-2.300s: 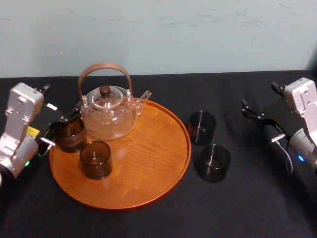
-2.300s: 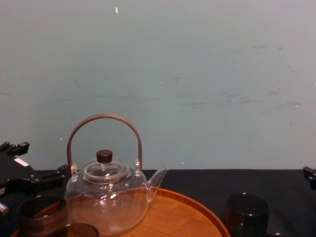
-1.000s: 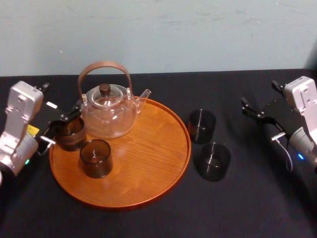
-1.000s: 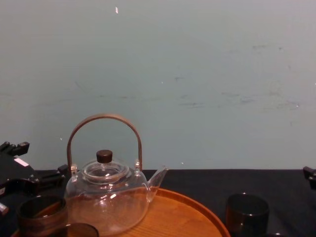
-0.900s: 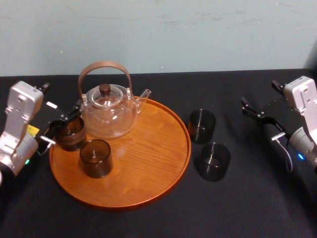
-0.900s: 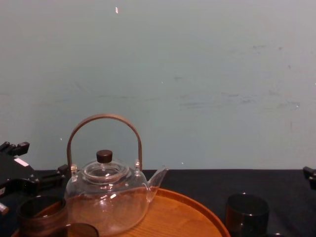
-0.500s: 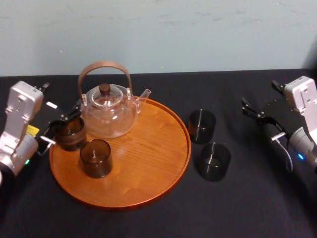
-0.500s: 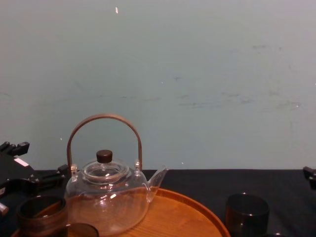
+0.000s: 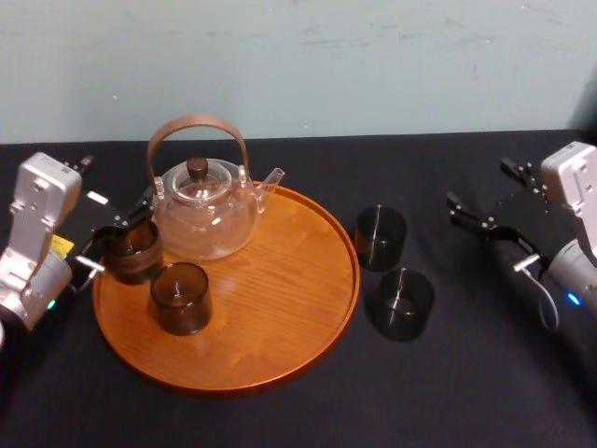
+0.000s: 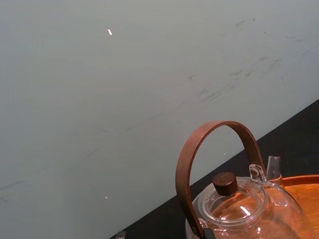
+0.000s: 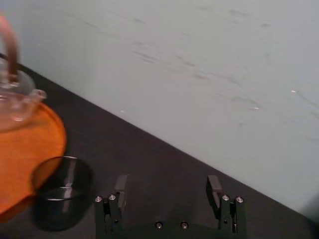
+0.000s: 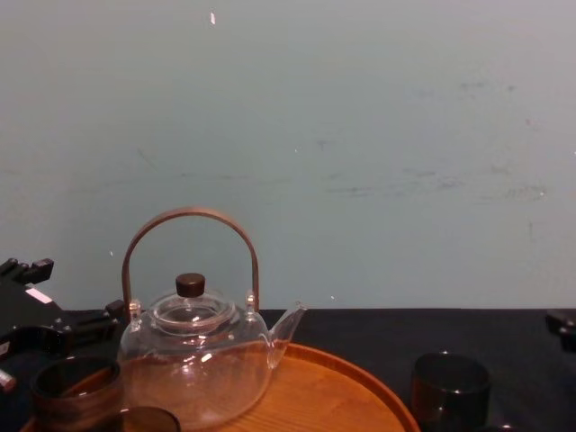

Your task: Pick up the glass from the table and place it on the tray.

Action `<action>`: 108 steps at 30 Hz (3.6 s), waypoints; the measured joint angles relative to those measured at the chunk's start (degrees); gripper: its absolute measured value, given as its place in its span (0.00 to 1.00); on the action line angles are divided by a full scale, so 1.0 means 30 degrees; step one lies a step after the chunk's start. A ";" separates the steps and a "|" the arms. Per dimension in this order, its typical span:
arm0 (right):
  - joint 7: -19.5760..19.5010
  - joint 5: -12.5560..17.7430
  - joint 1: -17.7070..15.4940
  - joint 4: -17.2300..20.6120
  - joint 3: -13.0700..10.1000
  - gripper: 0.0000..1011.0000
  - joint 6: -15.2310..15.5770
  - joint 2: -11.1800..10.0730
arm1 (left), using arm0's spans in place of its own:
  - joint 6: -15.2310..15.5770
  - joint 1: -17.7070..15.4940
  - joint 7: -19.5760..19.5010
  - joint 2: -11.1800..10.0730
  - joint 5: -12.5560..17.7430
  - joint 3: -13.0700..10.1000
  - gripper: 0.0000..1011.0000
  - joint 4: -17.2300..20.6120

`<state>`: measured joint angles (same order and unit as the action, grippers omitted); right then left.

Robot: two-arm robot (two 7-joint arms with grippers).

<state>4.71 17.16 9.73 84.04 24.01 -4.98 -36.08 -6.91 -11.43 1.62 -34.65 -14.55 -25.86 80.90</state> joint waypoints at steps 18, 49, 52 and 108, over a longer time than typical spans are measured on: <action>0.2763 0.1939 -0.3333 0.5639 -0.1012 0.99 0.2714 -0.1827 | 0.0000 0.0000 0.0001 0.0001 0.0000 -0.0001 0.99 0.0000; 0.4868 0.2435 -0.4717 0.6789 -0.1890 0.99 0.5202 -0.1341 | 0.0001 0.0000 0.0000 0.0000 -0.0001 0.0000 0.99 0.0000; 0.4968 0.2407 -0.4852 0.6790 -0.2078 0.99 0.5216 -0.1249 | 0.0000 0.0000 0.0000 0.0000 0.0000 0.0000 0.99 0.0001; 0.6236 0.2188 -0.4266 0.4530 -0.2065 0.99 0.6231 0.0131 | 0.0000 0.0000 0.0000 0.0000 -0.0001 0.0000 0.99 0.0000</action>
<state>23.42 23.73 -3.06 97.63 17.82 13.71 -35.69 -6.91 -11.43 1.62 -34.65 -14.55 -25.86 80.90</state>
